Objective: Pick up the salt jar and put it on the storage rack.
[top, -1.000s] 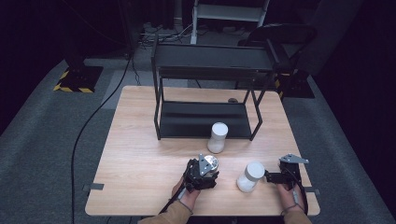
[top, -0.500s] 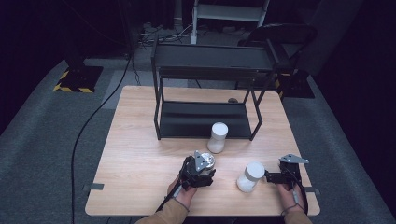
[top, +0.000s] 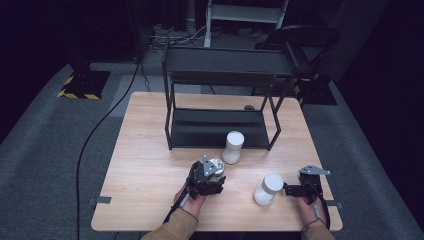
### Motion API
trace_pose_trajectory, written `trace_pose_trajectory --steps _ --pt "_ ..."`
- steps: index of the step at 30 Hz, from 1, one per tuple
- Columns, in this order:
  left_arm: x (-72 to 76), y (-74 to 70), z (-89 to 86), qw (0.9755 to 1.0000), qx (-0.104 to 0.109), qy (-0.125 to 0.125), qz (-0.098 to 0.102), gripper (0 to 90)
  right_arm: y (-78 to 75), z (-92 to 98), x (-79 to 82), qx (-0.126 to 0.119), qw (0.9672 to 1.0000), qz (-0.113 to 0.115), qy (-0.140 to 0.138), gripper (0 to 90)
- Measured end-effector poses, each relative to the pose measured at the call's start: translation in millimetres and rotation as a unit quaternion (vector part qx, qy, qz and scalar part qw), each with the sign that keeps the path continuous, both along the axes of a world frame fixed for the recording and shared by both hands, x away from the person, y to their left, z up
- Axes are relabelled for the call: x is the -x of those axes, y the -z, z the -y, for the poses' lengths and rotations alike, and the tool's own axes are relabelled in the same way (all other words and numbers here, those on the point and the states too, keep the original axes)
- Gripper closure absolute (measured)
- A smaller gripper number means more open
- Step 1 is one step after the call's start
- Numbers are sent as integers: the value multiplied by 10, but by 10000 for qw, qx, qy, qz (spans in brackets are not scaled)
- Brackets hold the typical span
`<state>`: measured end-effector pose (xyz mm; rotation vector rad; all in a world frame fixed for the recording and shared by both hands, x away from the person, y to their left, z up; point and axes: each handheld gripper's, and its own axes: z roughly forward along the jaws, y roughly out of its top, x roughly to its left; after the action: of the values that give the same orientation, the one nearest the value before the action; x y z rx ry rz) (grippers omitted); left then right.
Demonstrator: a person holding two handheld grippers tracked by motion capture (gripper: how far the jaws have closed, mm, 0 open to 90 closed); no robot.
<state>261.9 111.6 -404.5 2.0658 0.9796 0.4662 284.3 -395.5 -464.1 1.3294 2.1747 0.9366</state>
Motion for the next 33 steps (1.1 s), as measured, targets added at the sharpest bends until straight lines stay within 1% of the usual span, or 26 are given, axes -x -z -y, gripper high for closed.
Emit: trace_pose_trajectory --steps 9,13,18,21,23,26,33 --pt "-114 -206 -86 10000 42 -35 16 298 0 2 -4 4 10000 2 -18 16" --pt "-170 -274 -108 10000 52 -50 47 298 0 3 -4 2 10000 1 -17 16" --pt "-270 -354 -156 9999 54 -112 32 297 0 2 -4 -2 10000 -1 -15 16" --pt "-337 -392 -203 9999 62 -150 11 297 0 3 -5 2 10000 0 -18 16" --pt "-378 -421 -220 9998 20 -191 -1 297 0 2 -4 -3 10000 -1 -14 16" --pt "-437 -445 -260 9997 45 -259 -11 297 0 3 -5 5 10000 3 -19 16" --pt "-554 -508 -317 9994 18 -337 66 298 0 3 -5 3 10000 0 -19 16"
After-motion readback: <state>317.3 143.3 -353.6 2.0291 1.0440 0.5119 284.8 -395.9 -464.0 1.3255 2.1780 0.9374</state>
